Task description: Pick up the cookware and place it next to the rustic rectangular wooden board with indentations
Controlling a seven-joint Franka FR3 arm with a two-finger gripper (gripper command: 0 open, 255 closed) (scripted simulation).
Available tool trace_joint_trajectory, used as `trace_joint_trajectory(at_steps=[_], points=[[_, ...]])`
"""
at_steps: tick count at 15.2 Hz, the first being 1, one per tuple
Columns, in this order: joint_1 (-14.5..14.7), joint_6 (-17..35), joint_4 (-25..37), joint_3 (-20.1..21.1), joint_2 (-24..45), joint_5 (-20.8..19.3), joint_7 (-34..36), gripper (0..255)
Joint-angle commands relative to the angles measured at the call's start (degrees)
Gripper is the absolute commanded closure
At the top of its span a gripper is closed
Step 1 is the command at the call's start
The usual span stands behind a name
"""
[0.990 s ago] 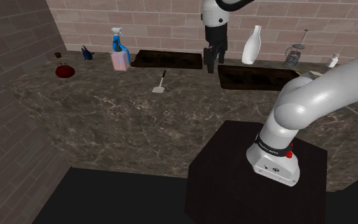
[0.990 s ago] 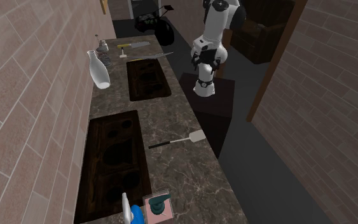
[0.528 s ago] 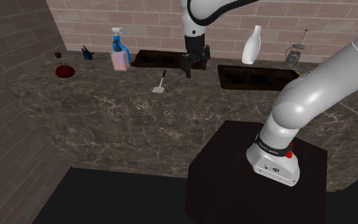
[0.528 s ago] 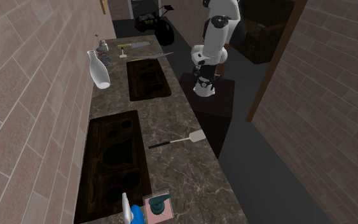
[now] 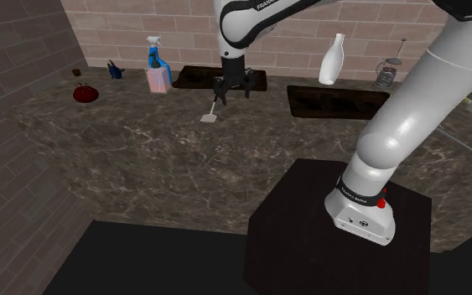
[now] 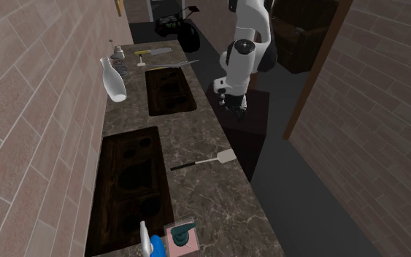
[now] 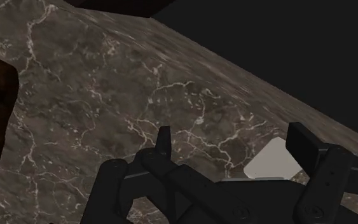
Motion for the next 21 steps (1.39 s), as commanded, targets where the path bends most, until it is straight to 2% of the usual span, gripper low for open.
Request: trace_joint_trajectory(at_steps=[1,8,15,21], points=[[-0.64,1.50,3.41,0.21,4.26,-0.74,4.12,0],[-1.82,5.75,15.23,-1.10,18.19,-3.67,16.53,0],[-2.10,7.31,28.81,-4.20,30.88,-5.15,26.47,0],[-2.08,11.05,27.16,-4.48,32.99,-5.62,26.77,0]])
